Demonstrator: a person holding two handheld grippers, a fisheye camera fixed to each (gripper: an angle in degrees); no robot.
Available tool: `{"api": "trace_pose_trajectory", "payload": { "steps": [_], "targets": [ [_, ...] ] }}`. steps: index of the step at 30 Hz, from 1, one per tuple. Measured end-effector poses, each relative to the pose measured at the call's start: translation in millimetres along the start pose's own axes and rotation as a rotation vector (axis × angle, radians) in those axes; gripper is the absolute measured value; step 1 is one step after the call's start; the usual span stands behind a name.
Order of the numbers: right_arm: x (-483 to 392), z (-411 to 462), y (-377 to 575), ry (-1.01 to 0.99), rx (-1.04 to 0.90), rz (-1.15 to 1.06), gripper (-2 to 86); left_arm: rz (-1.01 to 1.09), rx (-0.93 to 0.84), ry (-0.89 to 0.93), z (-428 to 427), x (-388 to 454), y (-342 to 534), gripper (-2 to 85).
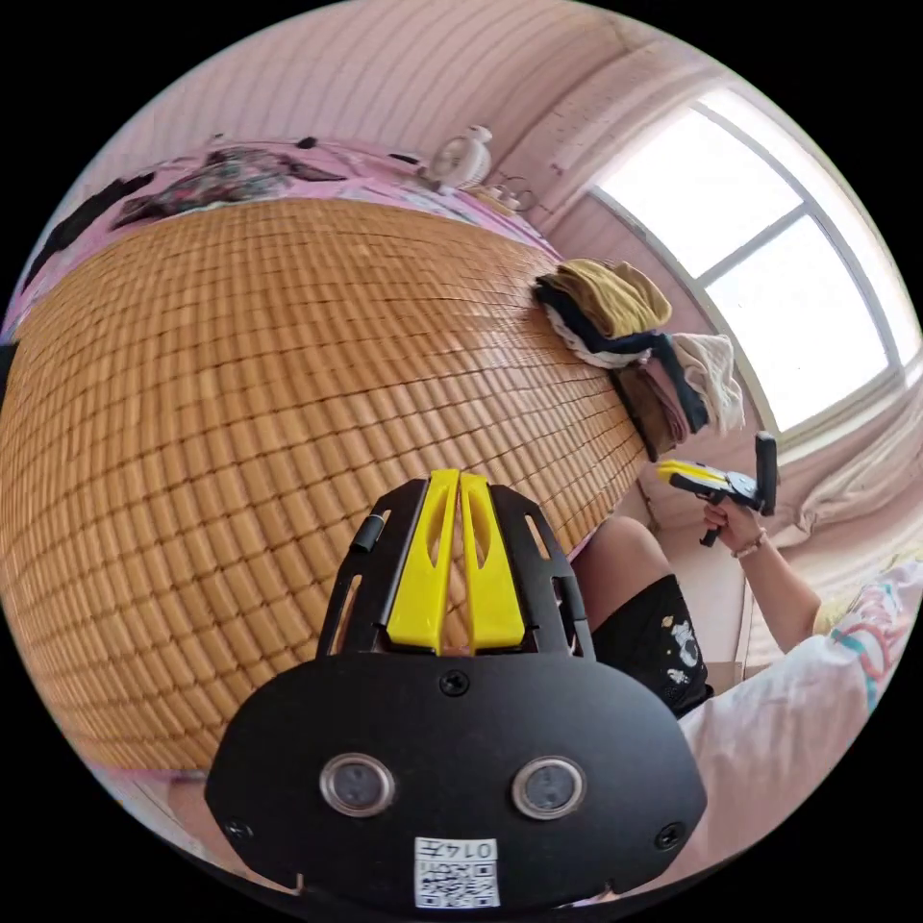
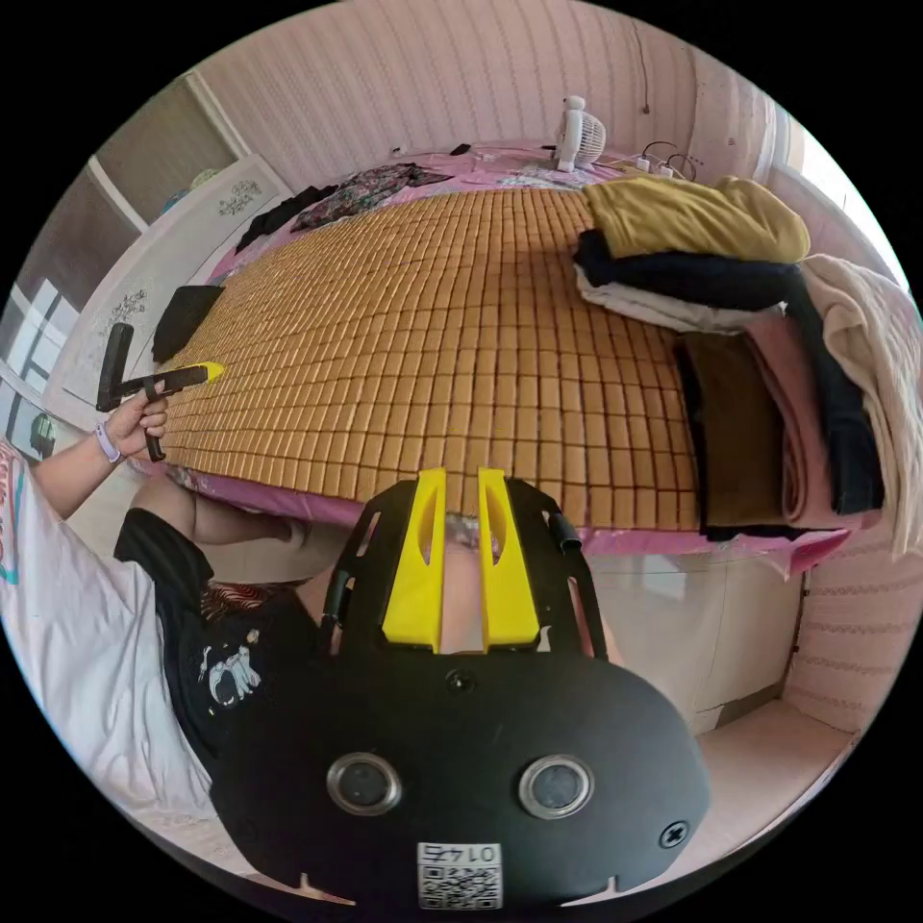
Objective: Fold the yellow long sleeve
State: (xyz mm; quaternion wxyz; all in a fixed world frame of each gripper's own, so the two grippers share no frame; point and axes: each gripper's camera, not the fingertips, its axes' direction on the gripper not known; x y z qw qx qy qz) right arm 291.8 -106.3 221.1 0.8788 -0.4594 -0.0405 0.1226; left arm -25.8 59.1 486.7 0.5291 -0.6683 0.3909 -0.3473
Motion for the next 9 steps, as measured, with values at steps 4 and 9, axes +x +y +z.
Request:
{"api": "trace_pose_trajectory", "payload": {
  "steps": [4, 9],
  "targets": [
    [-70.3, 16.1, 7.3, -0.079, -0.034, -0.169, 6.2, -0.249, 0.086, -0.211, -113.1, -77.0, 96.7, -0.5],
    [-154.8, 25.6, -63.3, -0.208, 0.083, -0.36, 7.4, -0.425, 0.309, -0.329, -206.3, -127.3, 161.4, 0.7]
  ]
}}
